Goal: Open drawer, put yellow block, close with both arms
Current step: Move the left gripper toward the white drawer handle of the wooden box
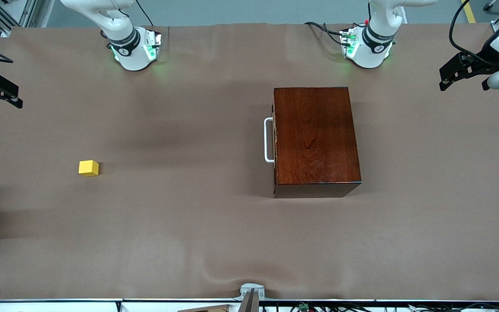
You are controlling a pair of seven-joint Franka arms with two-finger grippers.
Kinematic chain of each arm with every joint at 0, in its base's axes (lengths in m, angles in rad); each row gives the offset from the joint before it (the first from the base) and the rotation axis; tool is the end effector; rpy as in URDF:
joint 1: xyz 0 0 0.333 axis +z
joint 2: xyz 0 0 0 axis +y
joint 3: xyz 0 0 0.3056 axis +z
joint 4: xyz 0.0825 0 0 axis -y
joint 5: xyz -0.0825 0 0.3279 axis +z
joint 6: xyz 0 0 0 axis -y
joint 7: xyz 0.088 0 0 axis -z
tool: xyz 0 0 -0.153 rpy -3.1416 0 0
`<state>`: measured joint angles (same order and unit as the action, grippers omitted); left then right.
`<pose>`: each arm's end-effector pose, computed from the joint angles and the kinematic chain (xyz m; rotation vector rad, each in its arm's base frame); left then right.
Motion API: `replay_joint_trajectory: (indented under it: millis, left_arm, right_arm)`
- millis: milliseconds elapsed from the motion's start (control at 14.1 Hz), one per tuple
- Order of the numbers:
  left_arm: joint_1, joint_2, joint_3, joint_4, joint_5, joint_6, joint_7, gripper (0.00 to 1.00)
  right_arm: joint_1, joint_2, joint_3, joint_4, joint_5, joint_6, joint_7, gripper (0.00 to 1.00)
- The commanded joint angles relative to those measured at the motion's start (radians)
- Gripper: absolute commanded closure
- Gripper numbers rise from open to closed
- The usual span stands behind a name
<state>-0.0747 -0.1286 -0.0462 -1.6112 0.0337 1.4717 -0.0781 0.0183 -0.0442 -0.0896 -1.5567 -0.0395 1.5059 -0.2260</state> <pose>0.4455 -0.0501 0.6038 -3.1006 0.0608 0.0109 0.4767 -0.0413 0.5898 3.0984 0.2365 -0.0186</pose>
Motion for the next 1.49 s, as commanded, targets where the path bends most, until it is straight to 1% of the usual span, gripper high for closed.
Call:
replay_joint_trajectory:
  millis: [0,426,569,711,995,1137,1208,1279,1421]
  left_arm:
    - [0.009,0.012,-0.004,0.030,-0.003,-0.028,0.011,0.00]
    - [-0.003,0.026,-0.011,0.050,-0.002,-0.028,0.001,0.00]
    - [-0.007,0.036,-0.033,0.065,-0.002,-0.028,0.000,0.00]
    - [-0.007,0.056,-0.067,0.085,0.006,-0.028,-0.002,0.00]
    - [-0.010,0.139,-0.153,0.149,0.011,-0.028,-0.044,0.00]
    - [-0.020,0.191,-0.227,0.181,0.012,-0.028,-0.128,0.00]
    - [-0.039,0.223,-0.241,0.204,0.011,-0.028,-0.179,0.00]
    - [-0.080,0.263,-0.244,0.239,0.011,-0.028,-0.227,0.00]
    - [-0.196,0.354,-0.242,0.310,0.073,-0.025,-0.337,0.00]
  right_arm:
    - [0.000,-0.008,0.002,0.000,-0.011,-0.003,0.008,0.00]
    - [0.023,-0.005,0.005,0.006,-0.013,-0.001,0.010,0.00]
    - [0.025,-0.005,0.005,0.007,-0.019,0.000,0.007,0.00]
    - [0.022,-0.003,0.005,0.006,-0.020,0.002,0.007,0.00]
    - [0.017,-0.002,0.005,0.006,-0.020,-0.003,0.007,0.00]
    - [0.014,0.000,0.004,0.006,-0.020,-0.003,0.007,0.00]
    - [0.012,0.000,0.004,0.006,-0.020,-0.003,0.007,0.00]
    - [0.011,0.000,0.004,0.006,-0.020,-0.003,0.007,0.00]
    - [0.011,0.000,0.004,0.006,-0.020,-0.003,0.007,0.00]
